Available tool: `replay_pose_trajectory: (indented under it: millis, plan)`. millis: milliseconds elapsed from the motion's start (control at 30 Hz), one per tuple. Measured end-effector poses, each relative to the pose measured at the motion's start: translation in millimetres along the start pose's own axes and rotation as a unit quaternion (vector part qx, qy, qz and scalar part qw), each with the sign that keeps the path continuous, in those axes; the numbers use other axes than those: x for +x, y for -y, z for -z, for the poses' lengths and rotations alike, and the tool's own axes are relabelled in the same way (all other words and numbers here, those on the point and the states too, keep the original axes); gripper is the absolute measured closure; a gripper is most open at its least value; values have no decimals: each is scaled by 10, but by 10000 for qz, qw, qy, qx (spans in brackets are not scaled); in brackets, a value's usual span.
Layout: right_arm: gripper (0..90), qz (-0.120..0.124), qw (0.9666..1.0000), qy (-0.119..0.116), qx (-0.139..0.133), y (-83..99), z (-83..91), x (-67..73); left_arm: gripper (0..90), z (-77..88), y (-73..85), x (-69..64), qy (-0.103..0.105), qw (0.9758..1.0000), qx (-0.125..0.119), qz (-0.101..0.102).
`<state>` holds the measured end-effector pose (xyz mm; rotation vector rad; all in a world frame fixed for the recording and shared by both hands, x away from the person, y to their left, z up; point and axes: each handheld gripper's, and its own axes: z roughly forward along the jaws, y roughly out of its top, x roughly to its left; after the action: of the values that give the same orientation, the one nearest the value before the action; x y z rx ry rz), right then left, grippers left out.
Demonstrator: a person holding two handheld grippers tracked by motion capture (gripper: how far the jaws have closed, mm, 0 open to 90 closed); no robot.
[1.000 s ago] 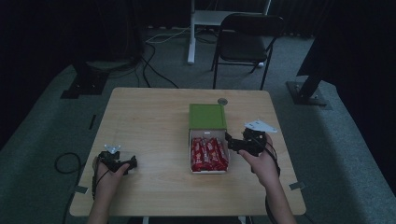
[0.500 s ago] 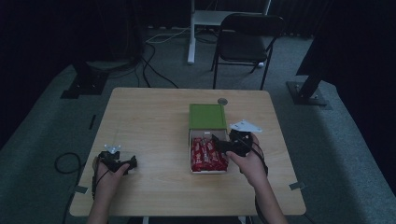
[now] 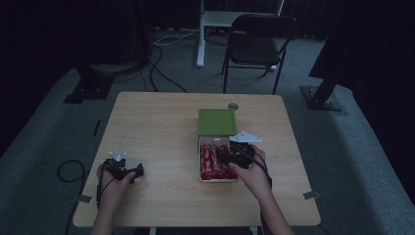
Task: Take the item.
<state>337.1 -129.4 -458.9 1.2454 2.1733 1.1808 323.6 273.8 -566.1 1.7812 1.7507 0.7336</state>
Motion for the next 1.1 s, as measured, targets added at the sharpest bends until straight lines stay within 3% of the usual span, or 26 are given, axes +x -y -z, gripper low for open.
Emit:
replay_pose_trajectory:
  millis: [67,433,500,600,733,767,867,933,1100]
  plan:
    - [354,-106,9998,-122,113,9,-16,-4,24,0,0,0,0,10000,0,-1]
    - [464,-40,9989,204,425,106,-125,66,25,0,0,0,-1,10000,-1,0]
    - [496,26,9983,348,475,116,-137,78,24,0,0,0,0,10000,0,-1]
    - [507,6,9979,452,458,127,-141,104,24,0,0,0,-1,10000,-1,-1]
    - [515,2,9978,401,522,143,-160,141,25,0,0,0,-1,10000,-1,0]
    - [529,-74,9972,334,660,167,-195,164,25,0,0,0,-2,10000,0,-1]
    - [530,-100,9971,349,675,178,-208,168,25,0,0,0,0,10000,2,-1]
    - [531,-238,9963,483,670,206,-234,183,24,0,0,0,1,10000,1,-1]
    - [519,-279,9951,570,760,189,-249,203,25,1,0,0,-1,10000,2,0]
